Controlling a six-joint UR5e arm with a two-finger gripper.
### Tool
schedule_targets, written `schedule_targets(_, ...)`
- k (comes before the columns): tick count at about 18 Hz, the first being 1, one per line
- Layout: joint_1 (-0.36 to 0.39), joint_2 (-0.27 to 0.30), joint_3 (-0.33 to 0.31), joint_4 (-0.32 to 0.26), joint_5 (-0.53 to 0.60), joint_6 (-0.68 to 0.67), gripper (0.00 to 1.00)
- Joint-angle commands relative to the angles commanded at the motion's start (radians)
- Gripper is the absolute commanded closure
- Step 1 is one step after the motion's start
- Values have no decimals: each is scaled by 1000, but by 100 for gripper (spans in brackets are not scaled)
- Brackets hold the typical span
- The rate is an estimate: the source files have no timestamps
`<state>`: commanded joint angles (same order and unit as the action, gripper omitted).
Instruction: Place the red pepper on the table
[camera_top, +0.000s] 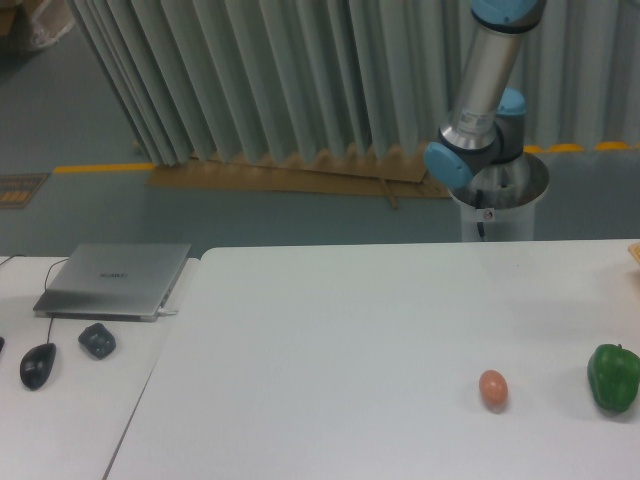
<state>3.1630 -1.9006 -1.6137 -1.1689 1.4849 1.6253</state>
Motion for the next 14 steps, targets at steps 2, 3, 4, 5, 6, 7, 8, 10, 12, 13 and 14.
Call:
schedule_targets(2,0,3,5,0,-2,-102,0)
schedule_targets(3,0,0,9,0,0,-128,0)
schedule_targets(4,2,-2,6,-2,-2,-152,0)
schedule_targets(5,5,-3,2,0,-2,-192,0)
schedule_targets(6,9,-3,5,-5,6,-252,0)
schedule_targets(7,9,-5,-1,-6,6,-275,0)
schedule_targets(8,8,-6,-9,-8,8,-281,0)
schedule_targets(10,-1,-15,-15,-37,9,-271,0)
schedule_targets(12,-15,-17,-18,-75,9,-271,0)
schedule_targets(13,-21,-17,-18,-87,11,-271,0)
schedule_targets(14,-24,-15,-31,-98,12,-269,0)
